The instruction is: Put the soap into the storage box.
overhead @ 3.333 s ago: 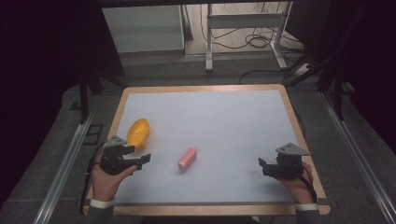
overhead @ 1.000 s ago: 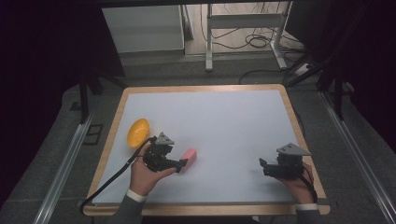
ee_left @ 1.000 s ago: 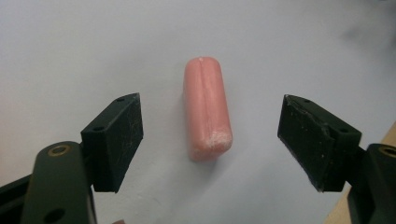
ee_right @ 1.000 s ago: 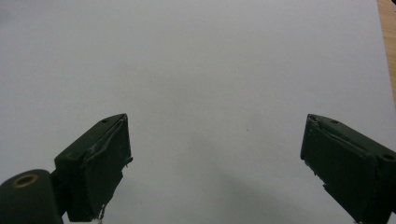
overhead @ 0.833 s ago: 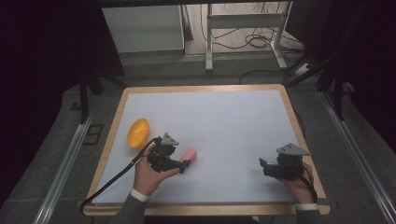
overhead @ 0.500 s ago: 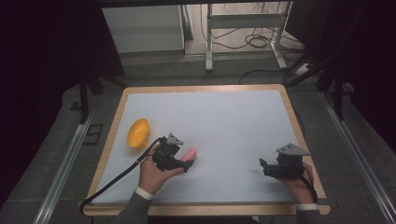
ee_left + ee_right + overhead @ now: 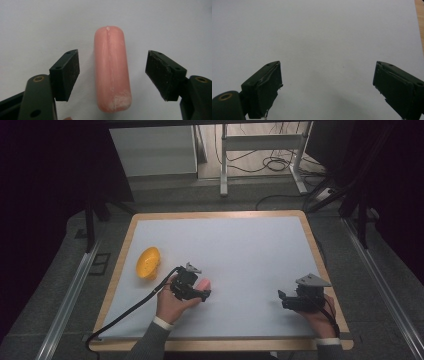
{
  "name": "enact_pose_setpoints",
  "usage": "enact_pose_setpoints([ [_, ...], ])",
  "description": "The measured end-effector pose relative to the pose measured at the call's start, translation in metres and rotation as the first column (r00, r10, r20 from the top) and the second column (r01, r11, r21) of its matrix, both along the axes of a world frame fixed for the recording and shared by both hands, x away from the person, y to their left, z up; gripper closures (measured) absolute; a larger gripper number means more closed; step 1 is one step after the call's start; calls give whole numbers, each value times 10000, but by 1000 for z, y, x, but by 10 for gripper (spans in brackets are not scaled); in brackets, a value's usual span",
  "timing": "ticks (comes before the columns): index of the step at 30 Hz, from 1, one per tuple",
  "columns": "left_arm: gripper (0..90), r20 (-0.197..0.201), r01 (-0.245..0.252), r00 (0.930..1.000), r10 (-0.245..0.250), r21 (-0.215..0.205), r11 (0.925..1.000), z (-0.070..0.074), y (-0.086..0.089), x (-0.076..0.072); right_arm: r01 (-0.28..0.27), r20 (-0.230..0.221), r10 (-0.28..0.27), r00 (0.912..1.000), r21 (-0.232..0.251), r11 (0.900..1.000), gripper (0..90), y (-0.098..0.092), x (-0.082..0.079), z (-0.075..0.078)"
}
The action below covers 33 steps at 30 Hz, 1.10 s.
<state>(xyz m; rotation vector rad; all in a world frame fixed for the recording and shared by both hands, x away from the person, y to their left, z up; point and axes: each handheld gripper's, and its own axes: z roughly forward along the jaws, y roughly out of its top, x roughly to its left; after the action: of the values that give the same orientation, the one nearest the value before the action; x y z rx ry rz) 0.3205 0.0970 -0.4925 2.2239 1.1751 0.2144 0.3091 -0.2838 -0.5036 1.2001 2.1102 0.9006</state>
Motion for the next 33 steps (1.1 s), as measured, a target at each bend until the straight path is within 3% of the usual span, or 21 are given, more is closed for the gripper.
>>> enact_pose_setpoints([
  [14, 401, -272, -267, 9993, 272, 202, 9994, -10, -5, 3, 32, -54, -32, 10000, -53, 10000, 82, 0, 0, -1],
  [24, 565, -492, -516, 9974, 531, 317, 9982, -17, -9, 5, 63, -73, -64, 10000, -74, 10000, 83, 0, 0, -1],
  [33, 594, -456, -633, 9969, 636, 65, 9980, -17, -7, 6, 62, -69, -62, 10000, -74, 10000, 83, -1, 0, -1],
])
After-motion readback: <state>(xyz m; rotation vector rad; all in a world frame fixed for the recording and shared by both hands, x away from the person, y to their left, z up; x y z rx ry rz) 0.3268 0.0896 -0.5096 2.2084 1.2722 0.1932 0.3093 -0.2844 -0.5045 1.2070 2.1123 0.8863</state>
